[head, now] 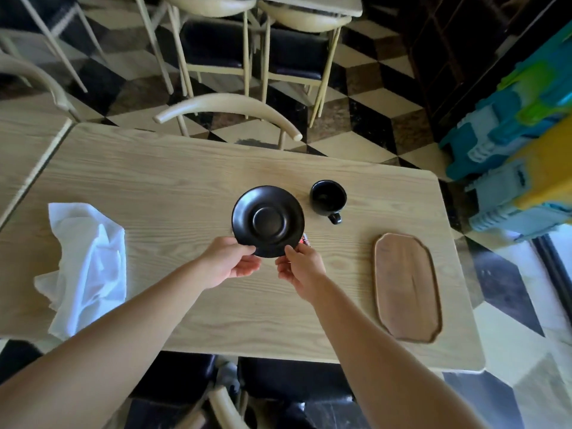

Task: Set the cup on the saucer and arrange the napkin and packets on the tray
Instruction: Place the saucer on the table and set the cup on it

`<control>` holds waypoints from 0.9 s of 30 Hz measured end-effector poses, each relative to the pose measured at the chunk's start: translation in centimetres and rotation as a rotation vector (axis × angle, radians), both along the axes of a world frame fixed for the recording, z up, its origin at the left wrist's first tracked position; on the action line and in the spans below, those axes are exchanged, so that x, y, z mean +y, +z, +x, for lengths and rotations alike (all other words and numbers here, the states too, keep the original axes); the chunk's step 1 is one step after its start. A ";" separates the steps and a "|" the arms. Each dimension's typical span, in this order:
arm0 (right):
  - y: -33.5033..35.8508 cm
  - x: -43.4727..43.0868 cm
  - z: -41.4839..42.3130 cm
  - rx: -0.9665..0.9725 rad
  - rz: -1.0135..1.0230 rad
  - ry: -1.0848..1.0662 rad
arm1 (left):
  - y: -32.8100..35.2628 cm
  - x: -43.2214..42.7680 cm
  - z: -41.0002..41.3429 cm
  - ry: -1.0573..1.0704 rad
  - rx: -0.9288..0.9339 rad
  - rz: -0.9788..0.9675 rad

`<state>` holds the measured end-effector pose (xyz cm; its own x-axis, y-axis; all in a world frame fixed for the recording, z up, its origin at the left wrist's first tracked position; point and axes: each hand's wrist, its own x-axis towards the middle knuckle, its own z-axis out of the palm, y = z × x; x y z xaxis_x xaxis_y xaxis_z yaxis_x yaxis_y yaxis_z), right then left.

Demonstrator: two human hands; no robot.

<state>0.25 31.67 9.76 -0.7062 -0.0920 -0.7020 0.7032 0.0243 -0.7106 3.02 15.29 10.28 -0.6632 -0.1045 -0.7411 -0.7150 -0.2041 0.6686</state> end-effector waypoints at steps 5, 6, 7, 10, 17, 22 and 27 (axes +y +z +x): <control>-0.3 7.0 0.8 0.011 0.025 0.016 | 0.2 6.3 0.9 -0.057 -0.028 -0.007; -0.3 8.4 0.9 0.011 0.031 0.016 | 0.2 7.5 1.0 -0.075 -0.037 -0.010; -0.4 9.6 1.0 0.009 0.035 0.015 | 0.2 8.7 1.1 -0.091 -0.046 -0.015; -0.7 13.1 1.4 0.006 0.060 0.013 | -0.1 11.9 1.1 -0.130 -0.080 -0.030; -2.2 18.4 2.2 -0.023 0.088 -0.017 | -2.0 16.8 1.1 -0.160 -0.164 -0.007; -4.1 20.1 2.7 -0.060 0.107 -0.028 | -4.1 18.9 1.2 -0.005 -0.214 0.055; -6.5 21.4 3.2 -0.122 0.123 -0.033 | -6.3 20.5 1.8 0.020 -0.278 0.128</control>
